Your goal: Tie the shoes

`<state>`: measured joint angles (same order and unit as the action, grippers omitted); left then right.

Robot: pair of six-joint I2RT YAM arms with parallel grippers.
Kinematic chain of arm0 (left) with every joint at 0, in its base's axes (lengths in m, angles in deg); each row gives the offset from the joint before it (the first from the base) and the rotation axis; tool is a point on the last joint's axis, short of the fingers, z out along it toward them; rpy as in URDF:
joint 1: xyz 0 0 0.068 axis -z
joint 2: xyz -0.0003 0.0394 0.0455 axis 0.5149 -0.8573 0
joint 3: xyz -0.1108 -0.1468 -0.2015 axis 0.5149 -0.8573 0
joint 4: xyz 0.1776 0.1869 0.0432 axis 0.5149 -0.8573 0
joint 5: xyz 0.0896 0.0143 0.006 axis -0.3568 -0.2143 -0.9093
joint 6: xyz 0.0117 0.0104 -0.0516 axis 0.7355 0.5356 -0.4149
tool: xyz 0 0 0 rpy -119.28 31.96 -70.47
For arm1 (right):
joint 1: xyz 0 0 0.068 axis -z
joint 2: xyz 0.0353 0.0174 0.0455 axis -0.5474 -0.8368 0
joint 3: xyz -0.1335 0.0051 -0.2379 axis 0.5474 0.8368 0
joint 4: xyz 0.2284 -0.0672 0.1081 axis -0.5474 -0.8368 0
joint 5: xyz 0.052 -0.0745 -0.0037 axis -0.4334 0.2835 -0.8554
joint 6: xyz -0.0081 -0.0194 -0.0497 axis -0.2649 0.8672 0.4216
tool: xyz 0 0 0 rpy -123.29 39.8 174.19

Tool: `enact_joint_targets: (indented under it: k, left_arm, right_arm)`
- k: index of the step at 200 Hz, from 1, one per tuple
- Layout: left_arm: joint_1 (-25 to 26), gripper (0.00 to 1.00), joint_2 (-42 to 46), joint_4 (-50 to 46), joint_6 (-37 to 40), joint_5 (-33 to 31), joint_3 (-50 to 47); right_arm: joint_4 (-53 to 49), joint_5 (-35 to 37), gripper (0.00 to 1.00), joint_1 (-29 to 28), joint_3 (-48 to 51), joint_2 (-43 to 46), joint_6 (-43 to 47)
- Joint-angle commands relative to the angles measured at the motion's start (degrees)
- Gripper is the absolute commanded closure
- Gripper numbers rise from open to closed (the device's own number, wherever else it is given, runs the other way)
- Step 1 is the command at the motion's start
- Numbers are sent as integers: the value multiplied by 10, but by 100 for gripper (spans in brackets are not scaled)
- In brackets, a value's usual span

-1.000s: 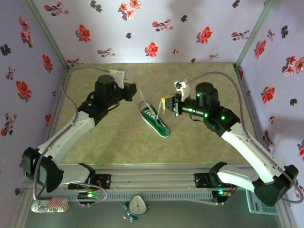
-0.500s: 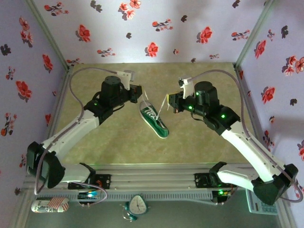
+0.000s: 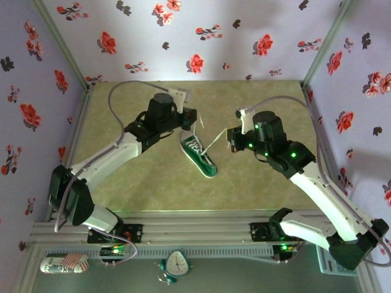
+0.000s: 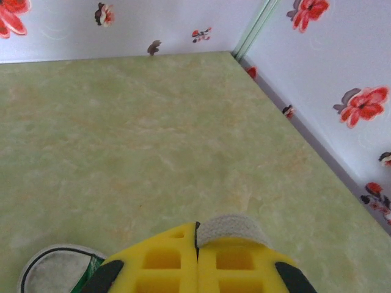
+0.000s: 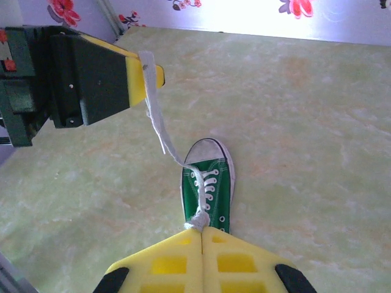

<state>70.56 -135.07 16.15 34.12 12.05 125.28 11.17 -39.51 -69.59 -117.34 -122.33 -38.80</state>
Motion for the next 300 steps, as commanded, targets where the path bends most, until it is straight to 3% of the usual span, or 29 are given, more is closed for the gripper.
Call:
enact_joint_targets:
  k: [1,61,110,133,161,175,188,223,259,300]
  left_arm:
    - [20,100,7,-26,29,-64,-2]
    - [106,100,98,-70,12,-250,-121]
    - [175,100,105,-24,-88,-274,-230]
    - [194,71,89,-9,-95,-270,-249]
    - [202,29,139,16,-49,-238,-281]
    - [202,18,178,24,-11,-201,-299]
    - [202,1,209,14,16,-183,-306]
    - [188,0,248,1,53,-195,-310]
    - [172,1,237,66,72,-192,-308]
    - [142,0,206,122,79,-102,-288]
  right_arm:
    - [-5,19,100,-3,3,0,8]
    - [-8,-25,100,-3,-15,-40,13]
    - [25,-37,100,-3,-23,-69,9]
    - [32,-35,100,-4,-22,-76,7]
    - [24,-30,100,-4,-25,-83,10]
    - [18,-29,100,-4,-28,-87,13]
    - [16,-31,100,-3,-30,-90,14]
    - [22,-87,100,-5,-37,-99,-1]
    - [32,-169,100,-12,-53,-104,-8]
    - [1,-189,100,-20,-70,-124,9]
